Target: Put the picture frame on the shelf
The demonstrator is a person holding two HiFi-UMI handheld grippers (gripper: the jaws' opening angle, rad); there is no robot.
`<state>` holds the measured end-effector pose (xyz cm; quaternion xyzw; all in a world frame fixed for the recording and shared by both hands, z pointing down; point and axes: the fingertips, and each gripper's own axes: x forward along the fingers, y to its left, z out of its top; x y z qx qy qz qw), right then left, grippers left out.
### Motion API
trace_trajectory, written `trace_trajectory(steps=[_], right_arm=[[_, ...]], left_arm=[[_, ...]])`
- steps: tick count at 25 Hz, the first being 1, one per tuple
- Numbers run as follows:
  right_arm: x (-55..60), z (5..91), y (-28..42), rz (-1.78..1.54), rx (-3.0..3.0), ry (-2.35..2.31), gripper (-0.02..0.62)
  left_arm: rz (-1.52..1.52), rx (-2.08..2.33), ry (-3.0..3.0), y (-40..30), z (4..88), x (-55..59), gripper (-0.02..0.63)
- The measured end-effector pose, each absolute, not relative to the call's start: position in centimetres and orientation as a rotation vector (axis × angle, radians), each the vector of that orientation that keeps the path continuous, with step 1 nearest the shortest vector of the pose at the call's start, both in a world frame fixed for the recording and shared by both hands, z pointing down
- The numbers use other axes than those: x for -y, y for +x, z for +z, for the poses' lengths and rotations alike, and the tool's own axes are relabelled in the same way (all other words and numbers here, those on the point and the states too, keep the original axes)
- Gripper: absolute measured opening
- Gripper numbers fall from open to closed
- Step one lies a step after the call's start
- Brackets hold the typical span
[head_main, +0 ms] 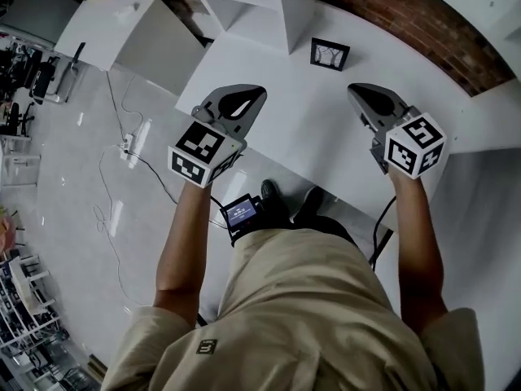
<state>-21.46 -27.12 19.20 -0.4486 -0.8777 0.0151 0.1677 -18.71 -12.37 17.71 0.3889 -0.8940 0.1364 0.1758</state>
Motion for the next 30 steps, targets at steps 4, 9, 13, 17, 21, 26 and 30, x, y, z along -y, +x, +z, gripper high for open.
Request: trace_trajectory(steps=[4, 9, 13, 17, 21, 26, 30], right_arm=[[25.9, 15.9, -18.1, 0.038, 2.496, -1.325, 0.008], [23.9, 12.8, -13.5, -0.009, 2.497, -1.345, 0.008], [22.3, 10.9, -10.1, -0.031, 2.529, -1.298, 0.006], [18.7, 8.8, -6.1, -0.038, 2.551, -1.278, 0.006], [15.6, 6.8, -2.9, -0.077, 2.563, -1.259, 0.006], [13.7, 5.4, 1.2, -0.125, 2.581, -1.229, 0.006], [12.9, 4.7, 3.5, -0.136, 2.598, -1.204, 0.006]], left_arm=[[0.367, 2.532, 1.138, -15.2, 15.5, 10.7, 0.008], [0.326, 2.575, 1.185, -11.2, 12.4, 8.0, 0.007], [0.31, 2.6, 1.24, -7.9, 10.4, 6.0, 0.007], [0.334, 2.598, 1.298, -4.0, 8.9, 2.9, 0.008], [0.388, 2.602, 1.374, -1.1, 7.3, 0.4, 0.008], [0.421, 2.589, 1.464, 1.8, 6.9, -1.0, 0.008], [0.413, 2.588, 1.499, 3.4, 6.6, -2.0, 0.006]])
